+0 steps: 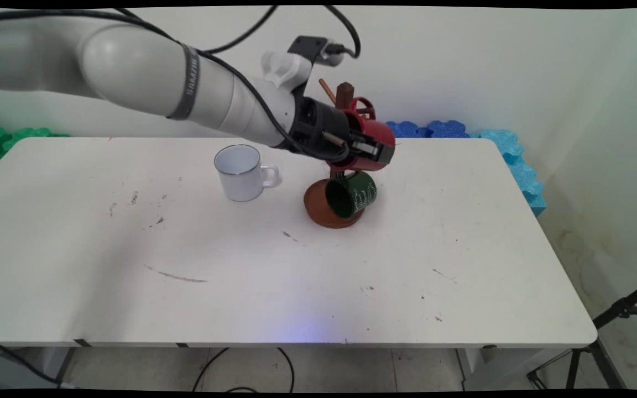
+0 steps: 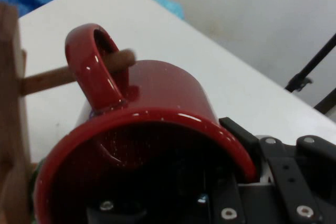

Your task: Place the picked object on the table

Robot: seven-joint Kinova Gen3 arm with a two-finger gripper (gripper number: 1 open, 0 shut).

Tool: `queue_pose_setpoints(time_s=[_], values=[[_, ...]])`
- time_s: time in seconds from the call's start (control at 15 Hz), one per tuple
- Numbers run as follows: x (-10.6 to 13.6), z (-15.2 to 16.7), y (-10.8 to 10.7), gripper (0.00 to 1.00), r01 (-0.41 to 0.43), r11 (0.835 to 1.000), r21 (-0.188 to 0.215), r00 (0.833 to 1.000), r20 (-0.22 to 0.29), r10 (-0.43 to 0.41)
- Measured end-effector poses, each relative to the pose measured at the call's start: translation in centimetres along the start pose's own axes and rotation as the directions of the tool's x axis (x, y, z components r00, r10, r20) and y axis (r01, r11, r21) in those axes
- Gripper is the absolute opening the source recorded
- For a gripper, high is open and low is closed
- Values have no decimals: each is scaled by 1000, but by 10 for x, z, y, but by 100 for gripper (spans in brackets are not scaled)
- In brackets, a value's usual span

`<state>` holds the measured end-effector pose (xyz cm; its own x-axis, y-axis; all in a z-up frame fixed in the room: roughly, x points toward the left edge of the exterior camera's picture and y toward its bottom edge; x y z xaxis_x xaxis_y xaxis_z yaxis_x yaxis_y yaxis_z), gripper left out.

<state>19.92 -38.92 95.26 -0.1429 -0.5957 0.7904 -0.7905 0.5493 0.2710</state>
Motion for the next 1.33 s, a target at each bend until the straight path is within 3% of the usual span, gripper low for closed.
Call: queue_pose_setpoints(time_s=[0.53,0.93,1.33], values=[[10,-23,8,0,-2,998,-69,1000,-30,0],[6,-53,11,0,-14,994,-112,1000,7,15],[5,-89,0,0,-70,989,-130,993,80,81]])
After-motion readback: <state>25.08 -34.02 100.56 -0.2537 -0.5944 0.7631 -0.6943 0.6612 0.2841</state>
